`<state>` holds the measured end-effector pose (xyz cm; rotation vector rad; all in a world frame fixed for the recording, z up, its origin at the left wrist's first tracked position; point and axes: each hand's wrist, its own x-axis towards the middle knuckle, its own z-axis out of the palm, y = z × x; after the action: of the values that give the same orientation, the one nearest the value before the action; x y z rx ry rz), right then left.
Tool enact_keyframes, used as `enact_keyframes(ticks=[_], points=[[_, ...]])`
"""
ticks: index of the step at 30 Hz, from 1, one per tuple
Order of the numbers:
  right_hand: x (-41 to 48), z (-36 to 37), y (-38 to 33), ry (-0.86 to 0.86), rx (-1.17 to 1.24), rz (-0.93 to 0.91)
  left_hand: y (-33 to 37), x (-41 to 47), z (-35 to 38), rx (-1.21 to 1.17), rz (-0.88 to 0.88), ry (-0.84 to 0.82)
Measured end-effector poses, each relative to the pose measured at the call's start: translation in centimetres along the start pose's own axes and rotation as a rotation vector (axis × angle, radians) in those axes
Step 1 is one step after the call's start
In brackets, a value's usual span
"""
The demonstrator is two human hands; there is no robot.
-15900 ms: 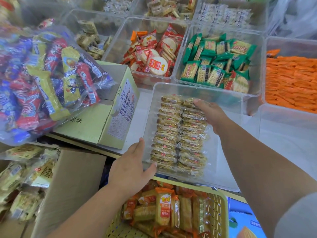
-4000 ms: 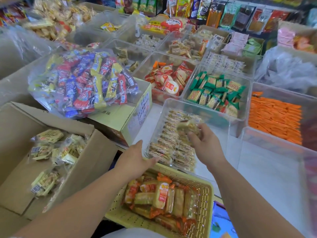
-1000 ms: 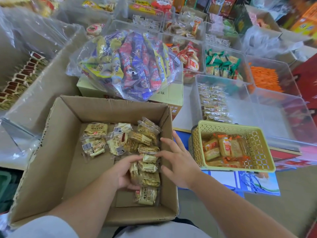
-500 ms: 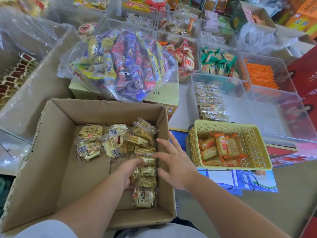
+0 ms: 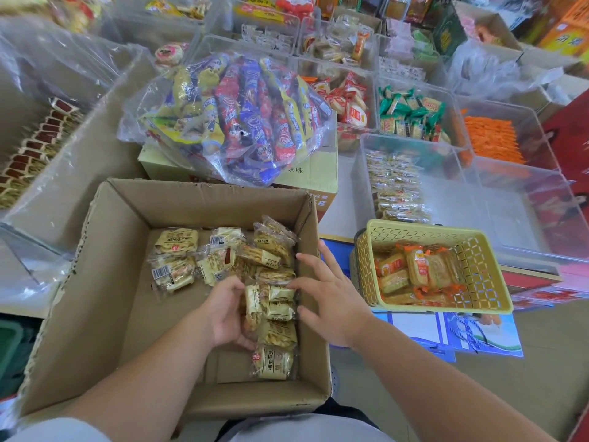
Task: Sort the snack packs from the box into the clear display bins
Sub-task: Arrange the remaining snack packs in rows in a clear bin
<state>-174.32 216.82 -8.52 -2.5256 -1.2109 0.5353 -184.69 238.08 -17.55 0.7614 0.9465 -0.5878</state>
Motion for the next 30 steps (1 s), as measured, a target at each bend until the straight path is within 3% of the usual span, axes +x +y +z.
enact_keyframes(ticks=[4, 19, 30], points=[[0.0, -0.1, 0.0, 0.004, 0.005, -0.005, -0.2, 0.0, 0.3, 0.122, 0.002, 0.078], [0.1, 0.0, 0.1, 0.015, 0.013, -0.011, 0.9, 0.8, 5.0, -0.031, -0.068, 0.047], [0.0, 0.0, 0.4, -0.007, -0.008, -0.01, 1.1, -1.1, 2.9, -0.023, 0.04, 0.13]])
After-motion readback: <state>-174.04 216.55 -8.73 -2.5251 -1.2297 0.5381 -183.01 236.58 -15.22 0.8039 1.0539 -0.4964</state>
